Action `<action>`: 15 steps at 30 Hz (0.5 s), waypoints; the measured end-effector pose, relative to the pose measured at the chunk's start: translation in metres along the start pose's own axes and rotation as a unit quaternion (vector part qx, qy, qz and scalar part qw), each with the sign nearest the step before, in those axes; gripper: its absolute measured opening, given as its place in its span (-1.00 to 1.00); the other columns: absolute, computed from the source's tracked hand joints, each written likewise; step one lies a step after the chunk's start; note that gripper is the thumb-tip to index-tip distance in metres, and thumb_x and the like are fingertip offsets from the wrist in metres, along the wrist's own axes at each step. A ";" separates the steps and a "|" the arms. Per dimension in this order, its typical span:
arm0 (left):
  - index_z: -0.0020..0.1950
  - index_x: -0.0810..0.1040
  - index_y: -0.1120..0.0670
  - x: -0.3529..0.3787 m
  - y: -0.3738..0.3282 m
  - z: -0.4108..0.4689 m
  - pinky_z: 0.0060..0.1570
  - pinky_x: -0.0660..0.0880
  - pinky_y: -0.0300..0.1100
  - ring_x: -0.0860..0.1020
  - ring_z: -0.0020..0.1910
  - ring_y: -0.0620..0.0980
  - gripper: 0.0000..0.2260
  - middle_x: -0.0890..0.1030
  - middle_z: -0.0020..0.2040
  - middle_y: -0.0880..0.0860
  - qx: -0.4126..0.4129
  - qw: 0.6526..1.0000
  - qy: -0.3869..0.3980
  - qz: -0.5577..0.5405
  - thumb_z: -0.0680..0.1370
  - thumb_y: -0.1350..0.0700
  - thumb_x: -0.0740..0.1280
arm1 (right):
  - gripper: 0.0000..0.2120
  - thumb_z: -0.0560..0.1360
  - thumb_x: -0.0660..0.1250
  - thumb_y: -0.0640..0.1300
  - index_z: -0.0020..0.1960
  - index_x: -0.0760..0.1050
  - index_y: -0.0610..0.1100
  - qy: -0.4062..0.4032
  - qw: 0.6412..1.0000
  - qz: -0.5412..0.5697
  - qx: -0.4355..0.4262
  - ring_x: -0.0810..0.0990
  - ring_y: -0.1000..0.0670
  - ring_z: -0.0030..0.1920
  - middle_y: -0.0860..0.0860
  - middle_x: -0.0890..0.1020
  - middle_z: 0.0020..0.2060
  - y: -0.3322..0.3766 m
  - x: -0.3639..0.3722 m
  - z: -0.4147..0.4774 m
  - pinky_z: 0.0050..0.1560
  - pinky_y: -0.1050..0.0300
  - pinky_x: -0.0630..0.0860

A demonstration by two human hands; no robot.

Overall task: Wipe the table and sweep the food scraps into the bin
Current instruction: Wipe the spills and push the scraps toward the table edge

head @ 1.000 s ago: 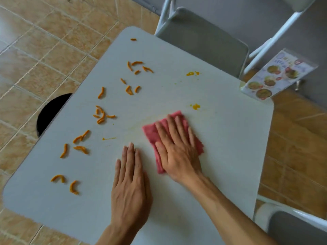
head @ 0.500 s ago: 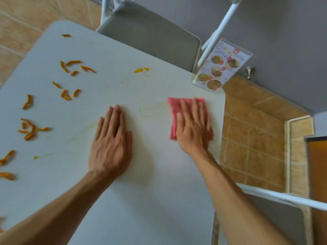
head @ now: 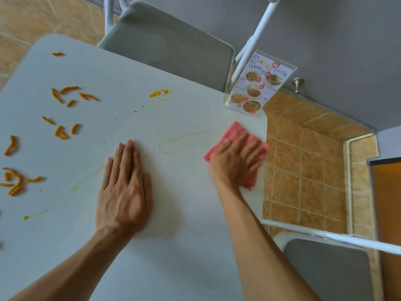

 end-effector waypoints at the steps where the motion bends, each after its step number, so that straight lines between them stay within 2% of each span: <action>1: 0.56 0.18 0.30 0.000 0.001 0.000 0.57 0.02 0.06 0.06 0.61 0.11 -0.46 0.14 0.60 0.22 -0.002 1.000 -0.001 -0.002 0.65 0.04 0.02 | -0.42 0.67 -0.14 0.14 0.64 0.09 -0.01 -0.008 0.996 -0.006 -0.085 -0.06 -0.21 0.65 -0.15 0.07 0.64 0.019 0.004 -0.014 0.61 -0.25 -0.11; 3: 0.56 0.19 0.29 -0.002 0.002 0.001 0.57 0.02 0.05 0.07 0.61 0.11 -0.47 0.15 0.60 0.22 -0.002 1.000 -0.002 -0.007 0.65 0.04 0.02 | -0.43 0.66 -0.10 0.17 0.63 0.14 0.05 0.010 0.948 -0.037 -0.315 0.03 -0.20 0.64 -0.13 0.15 0.63 0.035 0.011 -0.033 0.61 -0.23 -0.01; 4: 0.56 0.20 0.29 -0.002 0.002 0.002 0.57 0.02 0.05 0.07 0.61 0.12 -0.47 0.16 0.60 0.22 -0.003 1.000 -0.004 -0.009 0.65 0.04 0.03 | -0.44 0.66 -0.09 0.18 0.62 0.16 0.07 0.022 0.918 -0.049 -0.394 0.08 -0.19 0.63 -0.11 0.17 0.63 0.033 0.012 -0.028 0.60 -0.22 0.05; 5: 0.56 0.20 0.29 -0.002 0.002 0.002 0.57 0.02 0.04 0.08 0.61 0.12 -0.47 0.16 0.60 0.22 -0.004 1.000 -0.007 -0.010 0.65 0.04 0.03 | -0.45 0.66 -0.08 0.18 0.61 0.18 0.07 0.020 0.909 -0.053 -0.413 0.12 -0.18 0.62 -0.11 0.20 0.62 0.026 0.013 -0.017 0.58 -0.22 0.11; 6: 0.56 0.20 0.29 -0.002 0.001 0.002 0.57 0.02 0.04 0.08 0.60 0.11 -0.47 0.17 0.60 0.22 -0.004 1.000 -0.008 -0.008 0.65 0.04 0.04 | -0.46 0.67 -0.06 0.16 0.60 0.22 0.05 -0.005 0.930 -0.043 -0.366 0.16 -0.20 0.61 -0.12 0.24 0.60 0.018 0.011 -0.006 0.56 -0.23 0.17; 8: 0.57 0.19 0.28 -0.001 0.001 0.003 0.57 0.03 0.04 0.08 0.61 0.10 -0.47 0.16 0.60 0.21 -0.004 1.000 -0.007 -0.005 0.65 0.04 0.04 | -0.46 0.66 -0.02 0.11 0.57 0.31 -0.06 -0.076 0.986 -0.017 -0.150 0.23 -0.25 0.58 -0.19 0.32 0.56 0.012 0.008 -0.002 0.53 -0.29 0.21; 9: 0.57 0.18 0.28 -0.001 0.001 0.003 0.57 0.03 0.04 0.08 0.61 0.10 -0.47 0.16 0.60 0.21 -0.005 1.000 -0.006 -0.004 0.65 0.04 0.04 | -0.45 0.65 0.00 0.09 0.55 0.34 -0.10 -0.084 0.993 0.000 -0.085 0.25 -0.28 0.57 -0.23 0.34 0.54 0.025 0.013 -0.014 0.53 -0.31 0.20; 10: 0.57 0.18 0.29 -0.001 0.002 0.003 0.56 0.03 0.04 0.08 0.60 0.11 -0.47 0.16 0.60 0.21 -0.005 1.000 -0.005 -0.004 0.65 0.05 0.04 | -0.45 0.64 0.01 0.09 0.54 0.36 -0.12 -0.074 0.993 0.014 -0.095 0.25 -0.30 0.56 -0.25 0.34 0.53 0.047 0.017 -0.029 0.53 -0.31 0.18; 11: 0.56 0.19 0.29 -0.001 0.003 0.003 0.56 0.04 0.04 0.10 0.60 0.12 -0.47 0.18 0.59 0.22 -0.004 1.000 -0.007 -0.004 0.64 0.06 0.04 | -0.44 0.64 0.02 0.10 0.55 0.34 -0.11 -0.053 0.983 0.015 -0.176 0.23 -0.29 0.57 -0.24 0.33 0.54 0.069 0.022 -0.045 0.54 -0.29 0.15; 13: 0.54 0.23 0.31 -0.002 0.002 0.004 0.55 0.05 0.05 0.14 0.59 0.14 -0.48 0.21 0.58 0.25 0.004 1.000 -0.012 -0.010 0.64 0.07 0.06 | -0.44 0.64 0.02 0.14 0.58 0.28 -0.03 0.002 0.917 -0.008 -0.399 0.17 -0.23 0.60 -0.18 0.28 0.58 0.095 0.029 -0.056 0.58 -0.22 0.09; 14: 0.53 0.25 0.31 -0.003 0.001 0.003 0.55 0.05 0.05 0.15 0.58 0.14 -0.48 0.22 0.57 0.25 0.006 1.000 -0.013 -0.012 0.63 0.08 0.07 | -0.45 0.65 0.01 0.16 0.58 0.28 0.00 0.015 0.885 -0.008 -0.465 0.17 -0.21 0.61 -0.15 0.27 0.59 0.101 0.028 -0.044 0.58 -0.19 0.08; 15: 0.53 0.25 0.31 -0.002 0.001 0.004 0.54 0.06 0.05 0.14 0.59 0.14 -0.49 0.22 0.57 0.25 0.004 1.000 -0.014 -0.013 0.63 0.07 0.07 | -0.45 0.65 -0.01 0.17 0.58 0.28 0.04 0.020 0.873 -0.009 -0.486 0.18 -0.19 0.61 -0.13 0.27 0.59 0.104 0.028 -0.027 0.59 -0.16 0.07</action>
Point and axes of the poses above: each hand's wrist, its own z-axis towards the middle knuckle, its own x-axis out of the palm, y = z × x, the point moved 4 cm from there along z, towards the middle knuckle
